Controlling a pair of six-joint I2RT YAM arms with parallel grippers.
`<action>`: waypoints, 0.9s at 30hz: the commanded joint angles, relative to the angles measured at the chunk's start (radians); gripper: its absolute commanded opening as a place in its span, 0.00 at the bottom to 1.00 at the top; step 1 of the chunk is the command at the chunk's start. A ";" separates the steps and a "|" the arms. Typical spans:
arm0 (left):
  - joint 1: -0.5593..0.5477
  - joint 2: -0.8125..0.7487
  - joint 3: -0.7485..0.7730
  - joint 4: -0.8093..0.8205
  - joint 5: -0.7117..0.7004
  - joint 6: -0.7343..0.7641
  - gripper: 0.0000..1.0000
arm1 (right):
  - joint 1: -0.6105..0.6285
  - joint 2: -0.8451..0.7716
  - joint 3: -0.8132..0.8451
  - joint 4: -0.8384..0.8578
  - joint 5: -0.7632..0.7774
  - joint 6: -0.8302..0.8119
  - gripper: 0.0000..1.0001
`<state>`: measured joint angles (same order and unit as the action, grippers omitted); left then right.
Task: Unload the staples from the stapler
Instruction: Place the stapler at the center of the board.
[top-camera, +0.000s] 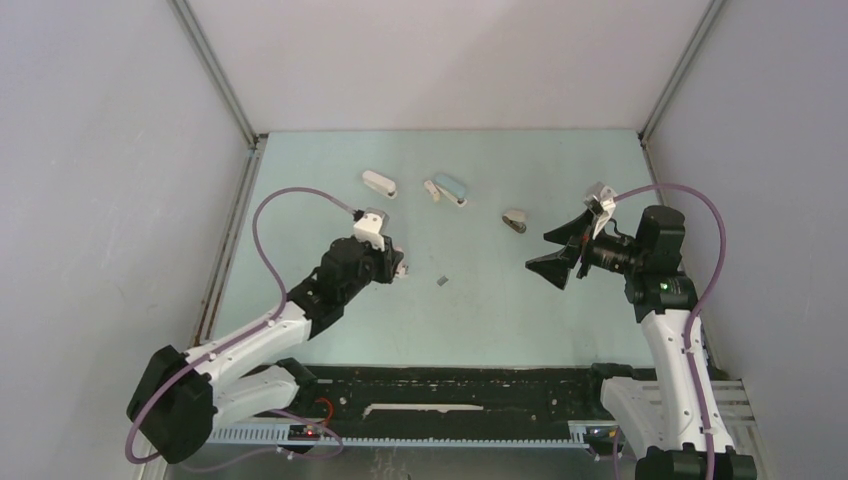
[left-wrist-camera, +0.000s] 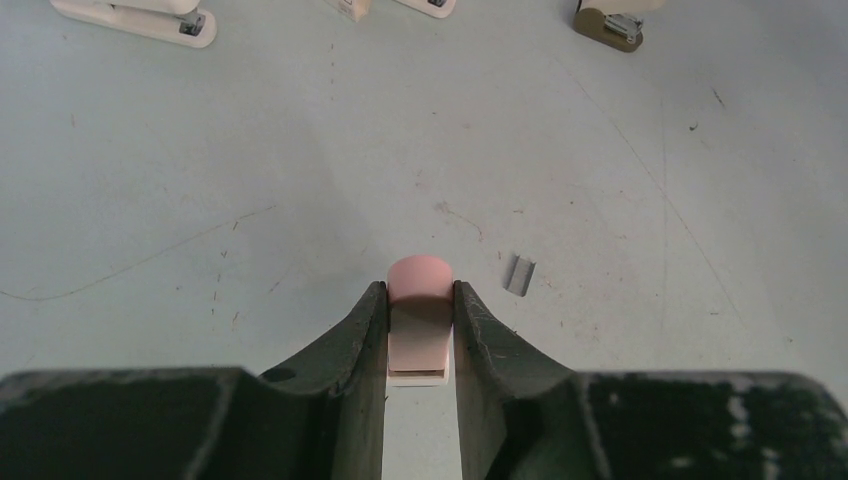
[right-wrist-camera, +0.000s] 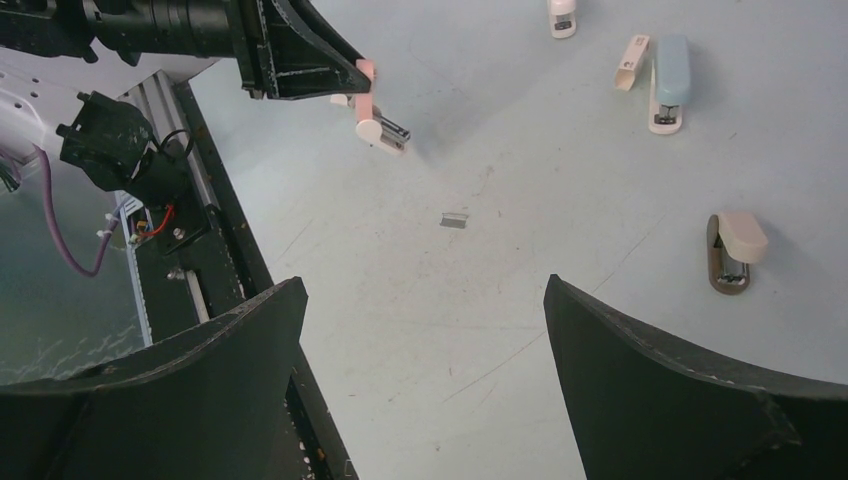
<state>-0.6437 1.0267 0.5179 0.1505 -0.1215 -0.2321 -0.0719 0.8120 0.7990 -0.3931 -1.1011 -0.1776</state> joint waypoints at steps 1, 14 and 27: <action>-0.002 0.011 -0.033 0.084 0.018 -0.019 0.00 | -0.005 0.004 -0.001 -0.005 -0.009 -0.017 1.00; -0.022 0.091 -0.036 0.011 -0.041 -0.081 0.00 | -0.017 0.005 -0.008 0.010 -0.015 -0.008 1.00; -0.085 0.241 0.006 -0.054 -0.088 -0.082 0.00 | -0.019 0.007 -0.009 0.010 -0.017 -0.009 1.00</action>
<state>-0.7212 1.2320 0.4858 0.1131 -0.1810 -0.2981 -0.0856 0.8204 0.7921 -0.3927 -1.1019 -0.1772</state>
